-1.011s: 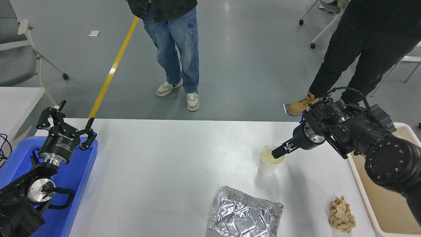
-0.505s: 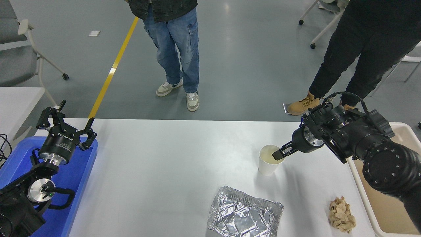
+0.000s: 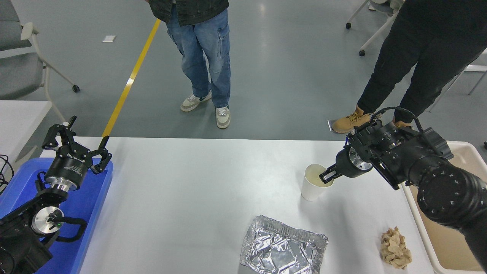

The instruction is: Clean the table surface

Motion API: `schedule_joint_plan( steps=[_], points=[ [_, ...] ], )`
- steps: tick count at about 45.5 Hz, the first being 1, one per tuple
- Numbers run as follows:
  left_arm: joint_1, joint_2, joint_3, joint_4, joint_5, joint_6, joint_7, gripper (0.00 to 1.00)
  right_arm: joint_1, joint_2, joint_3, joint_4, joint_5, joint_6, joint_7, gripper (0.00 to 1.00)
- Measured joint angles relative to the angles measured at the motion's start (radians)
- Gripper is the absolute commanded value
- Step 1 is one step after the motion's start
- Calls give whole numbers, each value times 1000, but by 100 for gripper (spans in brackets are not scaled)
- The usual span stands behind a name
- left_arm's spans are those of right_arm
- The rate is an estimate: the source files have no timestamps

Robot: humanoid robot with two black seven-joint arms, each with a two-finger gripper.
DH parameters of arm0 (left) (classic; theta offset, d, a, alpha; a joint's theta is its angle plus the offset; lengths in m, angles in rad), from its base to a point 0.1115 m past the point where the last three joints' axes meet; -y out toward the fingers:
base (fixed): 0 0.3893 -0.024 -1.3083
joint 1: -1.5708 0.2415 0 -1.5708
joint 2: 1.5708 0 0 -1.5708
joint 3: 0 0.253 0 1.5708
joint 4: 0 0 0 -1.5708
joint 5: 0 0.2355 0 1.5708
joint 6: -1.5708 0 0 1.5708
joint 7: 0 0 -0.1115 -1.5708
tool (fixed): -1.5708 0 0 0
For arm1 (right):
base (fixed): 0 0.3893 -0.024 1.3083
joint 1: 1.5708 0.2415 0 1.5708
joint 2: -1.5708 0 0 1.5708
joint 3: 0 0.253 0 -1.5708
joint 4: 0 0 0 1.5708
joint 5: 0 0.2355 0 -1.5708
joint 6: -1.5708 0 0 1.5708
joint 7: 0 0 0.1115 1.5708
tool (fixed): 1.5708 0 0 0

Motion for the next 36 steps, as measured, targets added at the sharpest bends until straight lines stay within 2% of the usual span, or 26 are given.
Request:
schedule_joint_plan(
  steps=[20,36],
  points=[
    [0,0,0,0,0,0,0,100,53,-25,15,3,27,-1,53,0],
    [0,0,0,0,0,0,0,100,154,-151,20,14,165,7,101,0]
  ],
)
